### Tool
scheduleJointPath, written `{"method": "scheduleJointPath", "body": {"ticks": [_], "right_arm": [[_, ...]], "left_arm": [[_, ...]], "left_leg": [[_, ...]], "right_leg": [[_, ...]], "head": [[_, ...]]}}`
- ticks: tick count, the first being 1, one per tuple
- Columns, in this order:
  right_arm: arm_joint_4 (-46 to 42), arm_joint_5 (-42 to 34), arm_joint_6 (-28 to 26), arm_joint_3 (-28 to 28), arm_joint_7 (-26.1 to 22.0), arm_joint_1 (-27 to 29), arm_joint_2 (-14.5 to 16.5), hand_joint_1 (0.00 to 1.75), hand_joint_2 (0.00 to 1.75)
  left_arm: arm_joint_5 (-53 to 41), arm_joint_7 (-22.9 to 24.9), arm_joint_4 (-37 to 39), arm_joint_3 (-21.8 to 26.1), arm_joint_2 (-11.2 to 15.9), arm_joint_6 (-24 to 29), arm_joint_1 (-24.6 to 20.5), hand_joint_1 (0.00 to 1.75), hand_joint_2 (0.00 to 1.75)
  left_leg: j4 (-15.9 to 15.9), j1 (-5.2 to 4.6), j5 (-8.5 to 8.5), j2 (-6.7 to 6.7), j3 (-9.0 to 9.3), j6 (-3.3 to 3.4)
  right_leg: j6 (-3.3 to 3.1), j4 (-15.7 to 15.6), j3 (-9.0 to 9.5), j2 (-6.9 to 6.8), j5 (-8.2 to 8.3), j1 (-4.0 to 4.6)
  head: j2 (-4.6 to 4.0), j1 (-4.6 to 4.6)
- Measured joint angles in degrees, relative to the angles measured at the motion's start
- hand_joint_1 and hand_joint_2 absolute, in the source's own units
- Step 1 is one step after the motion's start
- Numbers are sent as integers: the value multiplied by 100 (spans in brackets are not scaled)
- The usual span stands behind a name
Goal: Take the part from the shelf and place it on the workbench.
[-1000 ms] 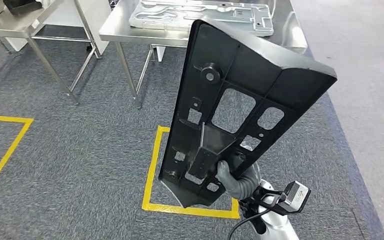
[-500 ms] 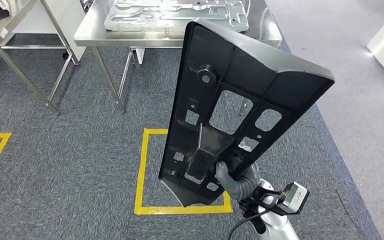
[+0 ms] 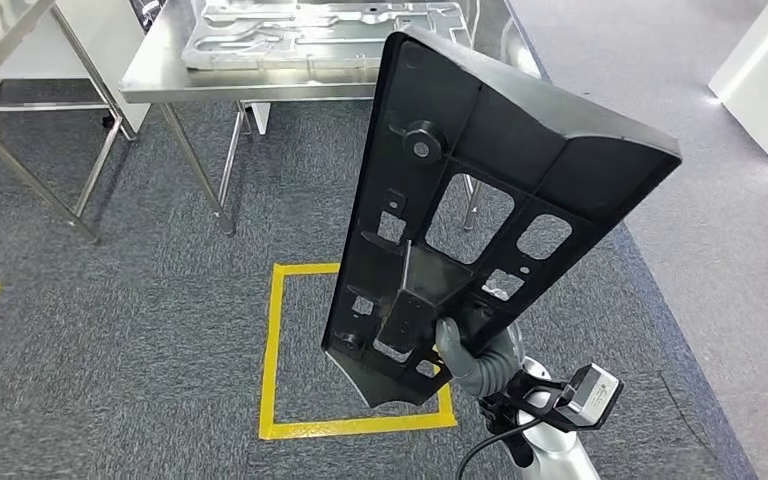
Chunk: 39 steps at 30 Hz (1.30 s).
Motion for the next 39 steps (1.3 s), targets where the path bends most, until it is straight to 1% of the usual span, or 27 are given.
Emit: {"method": "scheduleJointPath", "body": {"ticks": [2, 4, 5, 7, 8, 9, 10, 12, 13, 14, 15, 18, 19, 20, 22, 23, 24, 25, 26, 28, 29, 30, 32, 34, 36, 38, 39], "right_arm": [[-20, 9, -3, 0, 1, 16, -1, 175, 175], [-50, 14, -2, 0, -1, 27, -2, 175, 175], [-64, 15, -1, 0, -1, 31, -2, 175, 175], [-79, 16, 1, 0, -2, 45, -4, 175, 175], [-80, 15, 2, 0, -1, 54, -6, 175, 175], [-80, 15, 3, 0, 0, 60, -8, 175, 175], [-80, 15, 4, 0, 1, 62, -10, 175, 175], [-82, 15, 5, 0, 0, 60, -11, 175, 175], [-83, 15, 4, 0, 0, 57, -12, 175, 175], [-86, 14, 4, -1, 0, 57, -13, 175, 175], [-90, 13, 3, -1, 0, 60, -16, 175, 175], [-115, 12, -1, -4, 0, 71, -29, 175, 175], [-125, 11, -2, -4, -1, 68, -32, 175, 175], [-134, 11, -3, -5, -1, 68, -34, 175, 175], [-140, 13, -4, -5, -1, 76, -38, 175, 175], [-140, 13, -5, -5, 0, 86, -39, 175, 175], [-140, 13, -7, -6, 1, 93, -41, 175, 175], [-140, 13, -7, -7, 1, 97, -42, 175, 175], [-141, 11, -7, -7, 1, 98, -42, 175, 175], [-144, 8, -8, -8, 1, 100, -42, 175, 175], [-147, 5, -8, -10, 0, 100, -43, 175, 175], [-150, 4, -9, -13, 1, 103, -44, 175, 175], [-166, 1, -14, -21, 2, 107, -46, 175, 175], [-191, 0, -22, -33, 1, 106, -49, 175, 175], [-211, -1, -31, -45, -1, 105, -51, 175, 175], [-216, -2, -44, -61, -1, 126, -55, 175, 175], [-216, -2, -51, -70, 1, 139, -58, 175, 175]], "left_arm": [[-1, -11, 0, -1, -1, -1, 7, 0, 175], [-1, -20, 0, -2, -1, -2, 9, 0, 175], [-1, -23, 0, -2, -1, -1, 9, 0, 175], [1, -27, 0, -1, 0, 0, 12, 0, 175], [1, -27, 0, 0, -1, 0, 16, 0, 175], [1, -28, 0, 0, -1, 0, 20, 0, 175], [1, -29, 0, 0, -2, -1, 23, 0, 175], [1, -33, 1, -1, -4, -2, 26, 0, 175], [1, -34, 1, -1, -7, -2, 24, 0, 175], [0, -36, 1, -2, -9, -2, 21, 0, 175], [-2, -38, 2, -2, -13, -3, 21, 0, 175], [-7, -46, 2, -5, -17, -4, 15, 0, 175], [-7, -49, 1, -6, -17, -4, 7, 0, 175], [-8, -50, 1, -7, -17, -4, 1, 0, 175], [-9, -52, 1, -7, -14, -3, 5, 0, 175], [-12, -53, 1, -7, -13, -3, 18, 0, 175], [-15, -54, 2, -7, -11, -3, 30, 0, 175], [-17, -57, 2, -7, -10, -4, 40, 0, 175], [-20, -61, 1, -7, -8, -4, 45, 0, 175], [-25, -68, 1, -7, 5, -4, 50, 0, 175], [-28, -69, 1, -7, 12, -3, 50, 0, 175], [-31, -69, 1, -7, 20, -2, 52, 0, 175], [-33, -70, 0, -8, 28, -1, 48, 0, 175], [-34, -73, 0, -11, 33, 0, 41, 0, 175], [-37, -74, 0, -14, 34, 0, 34, 0, 175], [-42, -74, 0, -17, 34, 0, 34, 0, 175], [-44, -73, 0, -18, 33, 0, 36, 0, 175]], "left_leg": [[-24, 4, 5, 4, 38, 80], [-46, 19, -3, 9, 106, 153], [-53, 22, -16, 13, 127, 178], [-51, 17, -57, 18, 159, 200], [-50, 15, -86, 20, 185, 199], [-49, 14, -121, 21, 225, 194], [-49, 14, -162, 20, 282, 185], [-53, 14, -259, 20, 418, 157], [-54, 10, -304, 21, 470, 131], [-64, 7, -348, 28, 498, 96], [-55, 3, -371, 37, 528, 58], [81, 4, -391, 52, 593, -37], [263, 10, -414, 47, 518, -58], [551, 19, -484, 42, 361, -76], [1249, 28, -747, 36, -107, -119], [1488, 31, -876, 36, -325, -137], [1568, 31, -925, 37, -474, -147], [1474, 31, -855, 37, -540, -146], [1189, 30, -637, 36, -519, -129], [508, 4, -60, 35, -412, -55], [279, -18, 129, 33, -370, -13], [179, -41, 213, 32, -361, 34], [138, -52, 188, 24, -313, 115], [65, -27, 178, 14, -209, 180], [13, -12, 136, 12, -105, 224], [6, -10, 56, 12, -20, 240], [6, -9, 8, 10, 34, 235]], "right_leg": [[73, 55, -2, -5, 12, -9], [140, 322, -115, -45, -105, -23], [164, 609, -273, -65, -244, -31], [196, 1339, -728, -79, -533, -39], [202, 1595, -924, -82, -582, -44], [201, 1649, -1022, -87, -509, -48], [193, 1486, -1006, -94, -325, -50], [135, 742, -733, -122, 169, -40], [102, 414, -610, -142, 268, -18], [61, 211, -531, -155, 309, 5], [24, 136, -501, -157, 274, 27], [-91, 66, -353, -122, 222, 13], [-128, 46, -280, -118, 193, 2], [-156, 31, -216, -115, 159, -4], [-191, 26, -125, -101, 70, 4], [-193, 27, -74, -86, 21, 8], [-191, 27, -12, -69, -31, 12], [-186, 28, 60, -55, -86, 14], [-177, 27, 146, -45, -147, 17], [-148, 28, 288, -39, -266, 24], [-119, 26, 328, -34, -314, 27], [-86, 31, 352, -29, -344, 26], [-13, 52, 376, -24, -362, 29], [41, 257, 306, -44, -386, 23], [95, 838, -45, -64, -547, -2], [157, 1478, -543, -72, -799, -34], [182, 1617, -717, -79, -847, -50]], "head": [[0, 1], [0, 2], [0, 2], [0, 2], [0, 2], [0, 2], [0, 2], [0, 2], [0, 3], [0, 4], [0, 4], [0, 5], [0, 4], [0, 3], [0, 2], [0, 2], [0, 2], [0, 2], [0, 2], [0, 3], [0, 2], [0, 2], [0, 0], [0, 2], [0, 3], [0, 2], [0, 2]]}}
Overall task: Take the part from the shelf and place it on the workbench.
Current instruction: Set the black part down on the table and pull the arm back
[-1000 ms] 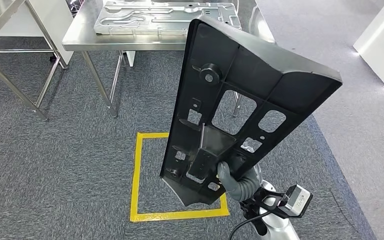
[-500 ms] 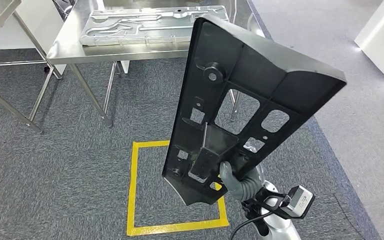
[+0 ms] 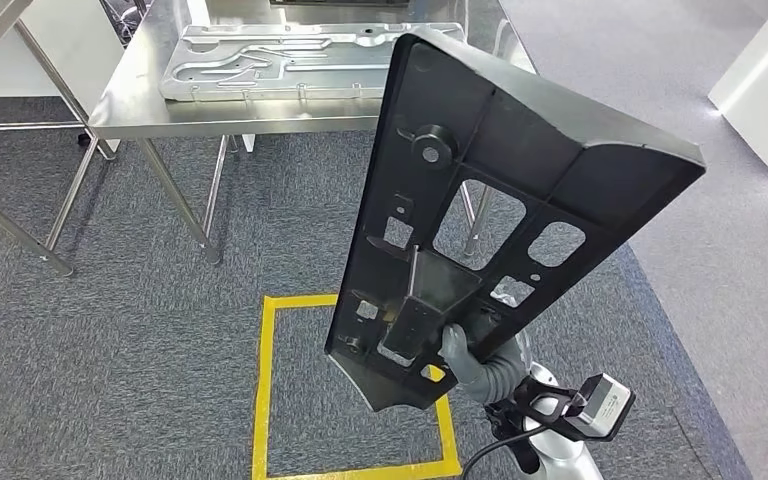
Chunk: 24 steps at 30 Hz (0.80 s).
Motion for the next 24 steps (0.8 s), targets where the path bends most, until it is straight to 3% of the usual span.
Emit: {"method": "scheduleJointPath", "body": {"ticks": [1, 2, 4, 6, 9, 11, 14, 15, 16, 17, 20, 21, 24], "right_arm": [[0, 0, -4, -9, 0, 8, -4, 175, 175], [0, 0, -6, -16, 0, 10, -7, 175, 175], [1, 0, -8, -28, -1, 11, -11, 175, 175], [-2, 0, -10, -42, 0, 11, -16, 175, 175], [-17, -9, -15, -55, 1, 6, -22, 175, 175], [-25, -16, -17, -58, -1, -9, -22, 175, 175], [-28, -22, -17, -61, -1, -15, -22, 175, 175], [-28, -23, -16, -61, 0, -11, -22, 175, 175], [-28, -23, -16, -61, 0, -8, -23, 175, 175], [-28, -24, -15, -61, 0, -7, -23, 175, 175], [-27, -24, -5, -61, 1, -4, -23, 175, 175], [-28, -24, 2, -61, 1, -2, -22, 175, 175], [-46, -22, 32, -61, 3, 22, -17, 175, 175]], "left_arm": [[-1, 1, 0, -2, -1, 0, 2, 0, 175], [-2, 2, 0, -3, -1, -1, 3, 0, 175], [-3, 3, 0, -7, 0, -3, -4, 0, 175], [-4, 3, 0, -10, 3, -7, -21, 0, 175], [-8, 4, 1, -14, 10, -16, -34, 0, 175], [-16, 5, 2, -18, 10, -17, -52, 0, 175], [-23, 6, 2, -23, 18, -17, -59, 0, 175], [-23, 8, 2, -23, 21, -17, -49, 0, 175], [-23, 10, 2, -23, 24, -16, -39, 0, 175], [-23, 14, 2, -23, 24, -11, -32, 0, 175], [-22, 24, 2, -23, 37, 10, -29, 0, 175], [-20, 26, 2, -24, 38, 15, -32, 0, 175], [-5, 33, 1, -25, 54, 24, -10, 0, 175]], "left_leg": [[0, 3, -53, -3, 67, -10], [0, 7, -110, -6, 146, -25], [5, 10, -232, -11, 295, -69], [-5, 2, -328, -12, 373, -139], [31, 7, -351, -4, 458, -252], [338, 26, -423, -2, 361, -287], [1347, 40, -818, -3, -280, -321], [1538, 40, -898, -3, -467, -325], [1539, 39, -863, -3, -568, -321], [1364, 35, -709, -3, -585, -307], [430, -25, 81, -5, -403, -171], [220, -60, 218, -3, -371, -123], [-22, -106, 249, -9, -336, -33]], "right_leg": [[9, -51, -79, -9, 65, -12], [5, -285, -61, -20, 251, -19], [-22, -978, 111, -51, 785, -17], [-84, -1380, 214, -70, 1050, 12], [-221, -1490, 323, -45, 1054, 29], [-299, -1546, 462, -37, 1007, 23], [-365, -1565, 598, -30, 889, 43], [-371, -1565, 649, -19, 843, 55], [-373, -1565, 711, -8, 793, 68], [-371, -1565, 784, 2, 741, 81], [-348, -1588, 977, 3, 594, 85], [-319, -1602, 980, 9, 575, 71], [-198, -1603, 968, 26, 595, 47]], "head": [[0, 0], [0, 0], [0, -1], [0, 6], [0, 11], [0, 10], [0, 10], [0, 10], [0, 9], [0, 9], [0, 11], [0, 9], [0, 4]]}}
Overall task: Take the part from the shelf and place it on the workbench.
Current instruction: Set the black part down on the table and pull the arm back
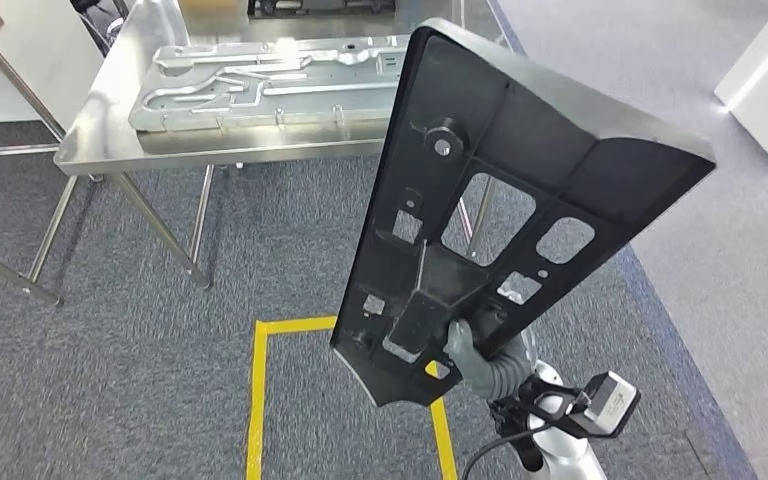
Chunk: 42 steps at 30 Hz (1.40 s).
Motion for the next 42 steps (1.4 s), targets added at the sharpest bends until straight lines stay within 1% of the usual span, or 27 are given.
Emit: {"method": "scheduleJointPath", "body": {"ticks": [2, 3, 5, 6, 7, 8, 10, 11, 13, 14, 16, 18, 21, 22, 23, 24, 26, 27, 29, 31, 33, 36, 37, 38, 39, 41, 42], "right_arm": [[-31, 5, 13, -4, -3, 1, 1, 175, 175], [-49, 9, 15, -7, -4, -2, 1, 175, 175], [-65, 22, 19, -8, -4, 8, 1, 175, 175], [-66, 28, 23, -8, -2, 19, 1, 175, 175], [-65, 32, 27, -8, -1, 27, 1, 175, 175], [-65, 33, 33, -8, -1, 30, 1, 175, 175], [-65, 34, 47, -8, -1, 18, 1, 175, 175], [-62, 33, 54, -8, -1, 6, 1, 175, 175], [-56, 30, 63, -8, -1, -18, 2, 175, 175], [-51, 29, 67, -8, -1, -26, 2, 175, 175], [-47, 28, 68, -8, -2, -36, 6, 175, 175], [-45, 28, 70, -5, -3, -59, 16, 175, 175], [-26, 28, 72, 2, -3, -69, 29, 175, 175], [-14, 28, 73, 4, -2, -65, 30, 175, 175], [-5, 28, 73, 5, -2, -63, 30, 175, 175], [0, 28, 73, 5, -1, -62, 30, 175, 175], [9, 28, 73, 9, -1, -67, 32, 175, 175], [16, 28, 73, 11, -1, -72, 35, 175, 175], [29, 28, 70, 19, 2, -80, 43, 175, 175], [33, 27, 60, 27, 2, -91, 48, 175, 175], [33, 19, 49, 32, -2, -117, 49, 175, 175], [40, -2, 35, 34, -2, -126, 47, 175, 175], [46, -8, 32, 34, -2, -120, 47, 175, 175], [51, -14, 33, 35, -1, -117, 47, 175, 175], [54, -18, 34, 36, -1, -116, 47, 175, 175], [59, -23, 41, 37, -2, -121, 47, 175, 175], [65, -26, 45, 39, -3, -128, 47, 175, 175]], "left_arm": [[4, 2, -1, 1, 13, -3, 13, 0, 175], [6, 4, -1, 1, 13, -7, 8, 0, 175], [10, 17, -1, 1, 12, -10, -7, 0, 175], [15, 30, -1, 1, 10, -10, -7, 0, 175], [24, 43, 0, 1, 4, -9, -3, 0, 175], [36, 54, 0, 1, -4, -7, 2, 0, 175], [57, 70, 1, 1, -22, 1, 2, 0, 175], [62, 73, 1, 1, -27, 6, -3, 0, 175], [66, 74, 1, 1, -29, 11, -13, 0, 175], [67, 74, 0, 1, -30, 13, -15, 0, 175], [69, 73, 1, 1, -34, 17, -16, 0, 175], [73, 73, 1, 1, -39, 28, -23, 0, 175], [91, 74, 1, 2, -41, 54, -14, 0, 175], [98, 74, 1, 3, -42, 57, 0, 0, 175], [104, 75, 1, 3, -43, 59, 12, 0, 175], [111, 75, 1, 3, -43, 59, 20, 0, 175], [116, 73, 1, 7, -41, 60, 27, 0, 175], [118, 70, 0, 10, -39, 60, 26, 0, 175], [120, 62, 0, 16, -33, 59, 30, 0, 175], [120, 50, -1, 19, -28, 57, 34, 0, 175], [120, 43, -1, 22, -28, 55, 24, 0, 175], [124, 41, -1, 28, -30, 54, 16, 0, 175], [126, 43, -1, 31, -33, 56, 23, 0, 175], [130, 46, -1, 33, -38, 60, 31, 0, 175], [135, 49, -1, 36, -45, 65, 37, 0, 175], [147, 55, -1, 40, -59, 73, 35, 0, 175], [152, 56, -1, 45, -65, 76, 27, 0, 175]], "left_leg": [[-58, 34, -19, -6, 128, 49], [-77, 51, -35, -9, 196, 64], [-83, 62, -100, -15, 284, 79], [-82, 65, -138, -18, 329, 73], [-81, 71, -181, -21, 382, 63], [-80, 79, -227, -23, 446, 48], [-83, 98, -322, -26, 579, 4], [-77, 99, -368, -32, 632, -27], [-68, 92, -432, -38, 691, -107], [-47, 86, -439, -39, 719, -149], [45, 95, -469, -34, 758, -209], [432, 113, -657, -33, 584, -238], [1436, 120, -1090, -33, -76, -280], [1567, 120, -1117, -33, -231, -281], [1496, 119, -1021, -33, -288, -271], [1226, 115, -800, -33, -249, -245], [506, 85, -278, -29, -59, -173], [266, 63, -155, -30, 7, -139], [126, 26, -119, -38, 54, -79], [42, 41, -72, -53, 175, -13], [-13, 66, -95, -57, 300, 47], [-25, 72, -183, -57, 377, 83], [-24, 72, -221, -59, 410, 79], [-22, 72, -265, -60, 457, 70], [-22, 72, -312, -62, 518, 59], [-20, 69, -425, -64, 656, 18], [-17, 65, -473, -65, 699, -11]], "right_leg": [[62, 211, -46, -14, -87, 0], [91, 479, -181, -22, -200, -12], [148, 1209, -629, -33, -480, -41], [170, 1492, -847, -38, -556, -55], [187, 1589, -981, -43, -519, -66], [196, 1466, -1003, -48, -352, -73], [189, 737, -781, -62, 194, -78], [169, 392, -654, -72, 326, -68], [94, 58, -526, -82, 347, -45], [44, 43, -511, -79, 290, -35], [-50, 1, -416, -70, 361, -44], [-118, -15, -306, -77, 347, -42], [-160, -18, -235, -74, 263, -12], [-163, -18, -203, -65, 228, -2], [-161, -18, -157, -56, 190, 6], [-155, -18, -97, -50, 146, 14], [-130, -23, 18, -52, 59, 24], [-105, -27, 56, -50, 22, 26], [-32, -14, 108, -44, 0, 30], [39, 94, 123, -43, 15, 30], [107, 451, -43, -47, -96, 19], [188, 1375, -707, -49, -511, -18], [199, 1542, -892, -50, -535, -27], [205, 1521, -985, -52, -435, -36], [200, 1319, -975, -54, -235, -43], [168, 593, -771, -66, 281, -41], [137, 317, -687, -70, 405, -27]], "head": [[0, 0], [0, 0], [0, 0], [0, 1], [0, 1], [0, 1], [0, 1], [0, 1], [0, 0], [0, -1], [0, -2], [0, -3], [0, -3], [0, -3], [0, -3], [0, -3], [0, -2], [0, -2], [0, -2], [0, -1], [0, 0], [0, -1], [0, -1], [0, -1], [0, -2], [0, -2], [0, -1]]}}
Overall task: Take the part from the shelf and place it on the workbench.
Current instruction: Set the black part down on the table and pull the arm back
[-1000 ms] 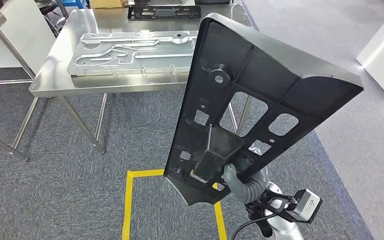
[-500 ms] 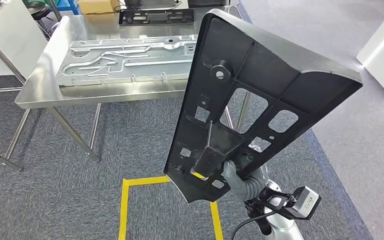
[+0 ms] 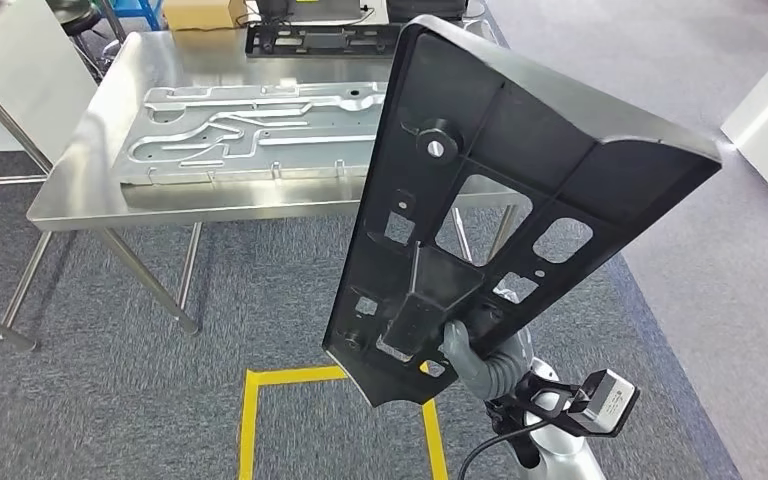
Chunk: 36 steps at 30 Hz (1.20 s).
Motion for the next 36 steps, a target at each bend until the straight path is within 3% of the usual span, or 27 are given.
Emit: {"method": "scheduleJointPath", "body": {"ticks": [1, 5, 6, 9, 11, 12, 14, 16, 17, 19, 21, 24, 26, 27, 28, 30, 32, 35, 36], "right_arm": [[6, -2, 4, 3, 1, -5, 0, 175, 175], [14, -8, 6, 13, 3, -22, 7, 175, 175], [15, -13, 7, 15, 2, -33, 10, 175, 175], [23, -27, 14, 19, 0, -53, 19, 175, 175], [32, -28, 15, 19, 1, -51, 20, 175, 175], [35, -28, 15, 19, 1, -51, 20, 175, 175], [37, -27, 12, 19, -1, -52, 22, 175, 175], [39, -18, 1, 20, 2, -46, 26, 175, 175], [36, -11, -7, 21, 3, -41, 27, 175, 175], [9, -3, -20, 21, 4, -35, 28, 175, 175], [-40, -2, -27, 20, 2, -34, 29, 175, 175], [-95, 0, -31, 15, -3, -12, 27, 175, 175], [-107, 2, -31, 11, -2, 27, 23, 175, 175], [-113, 3, -31, 10, -2, 41, 21, 175, 175], [-123, 3, -31, 9, -1, 48, 19, 175, 175], [-142, 5, -31, 7, -3, 54, 16, 175, 175], [-157, 10, -31, 3, -1, 62, 14, 175, 175], [-202, 14, -31, 1, 0, 60, 11, 175, 175], [-217, 12, -32, 1, -2, 53, 11, 175, 175]], "left_arm": [[4, 2, 0, 5, -3, 2, -7, 0, 175], [8, 5, 0, 32, -17, 7, -25, 0, 175], [8, 5, 0, 37, -20, 7, -31, 0, 175], [10, 2, 0, 57, -23, 8, -25, 0, 175], [13, 1, 0, 73, -25, 9, -5, 0, 175], [13, 0, 0, 78, -26, 9, 2, 0, 175], [14, -8, 0, 84, -25, 9, 12, 0, 175], [14, -20, 1, 88, -26, 11, 23, 0, 175], [15, -26, 2, 89, -27, 12, 30, 0, 175], [16, -39, 2, 90, -29, 12, 35, 0, 175], [16, -51, 1, 90, -29, 10, 35, 0, 175], [16, -60, 0, 90, -29, 7, 30, 0, 175], [16, -61, 1, 90, -29, 8, 37, 0, 175], [16, -61, 1, 90, -29, 9, 41, 0, 175], [16, -60, 1, 90, -29, 10, 43, 0, 175], [17, -59, 2, 91, -49, 12, 43, 0, 175], [18, -60, 4, 92, -74, 12, 30, 0, 175], [18, -66, 4, 92, -79, 10, 8, 0, 175], [18, -69, 3, 92, -79, 9, 0, 0, 175]], "left_leg": [[-4, -4, -42, 1, 24, -35], [198, 2, -66, 15, 22, -158], [417, 11, -100, 15, -87, -178], [1452, 37, -453, 17, -784, -240], [1694, 49, -563, 18, -1116, -265], [1540, 53, -449, 19, -1149, -264], [841, 56, 119, 25, -1033, -240], [324, 27, 517, 34, -911, -184], [235, 12, 583, 36, -890, -146], [218, 7, 541, 29, -826, -67], [169, 23, 508, 20, -720, 7], [137, 23, 393, 15, -577, 76], [137, 12, 285, 8, -458, 88], [137, 3, 224, 3, -376, 89], [135, -8, 158, -1, -283, 87], [129, -27, 27, -8, -125, 71], [121, -38, -72, -23, -22, 25], [188, -46, -77, -28, 69, -70], [318, -43, -85, -19, 23, -96]], "right_leg": [[-39, -175, 54, -3, 74, 14], [-214, -308, 212, 13, 3, 16], [-247, -333, 282, 10, -25, 7], [-293, -359, 442, 2, -155, 6], [-286, -358, 566, 14, -262, 8], [-275, -358, 646, 20, -321, 7], [-241, -359, 822, 22, -457, 7], [-178, -362, 939, 31, -578, 19], [-140, -360, 975, 36, -615, 25], [-65, -336, 1011, 40, -637, 30], [-13, -64, 899, 31, -634, 21], [46, 941, 203, 22, -933, 10], [61, 1301, -211, 22, -1131, 11], [49, 1229, -297, 22, -1079, 15], [21, 981, -296, 22, -886, 25], [-85, 290, -188, 30, -246, 76], [-169, -112, -107, 52, 128, 126], [-237, -259, 52, 68, 122, 112], [-264, -308, 138, 64, 102, 93]], "head": [[0, 1], [0, 3], [0, 3], [0, 2], [0, 2], [0, 2], [0, 2], [0, 3], [0, 3], [0, 3], [0, 3], [0, 4], [0, 4], [0, 4], [0, 4], [0, 4], [0, 5], [0, 6], [0, 4]]}}
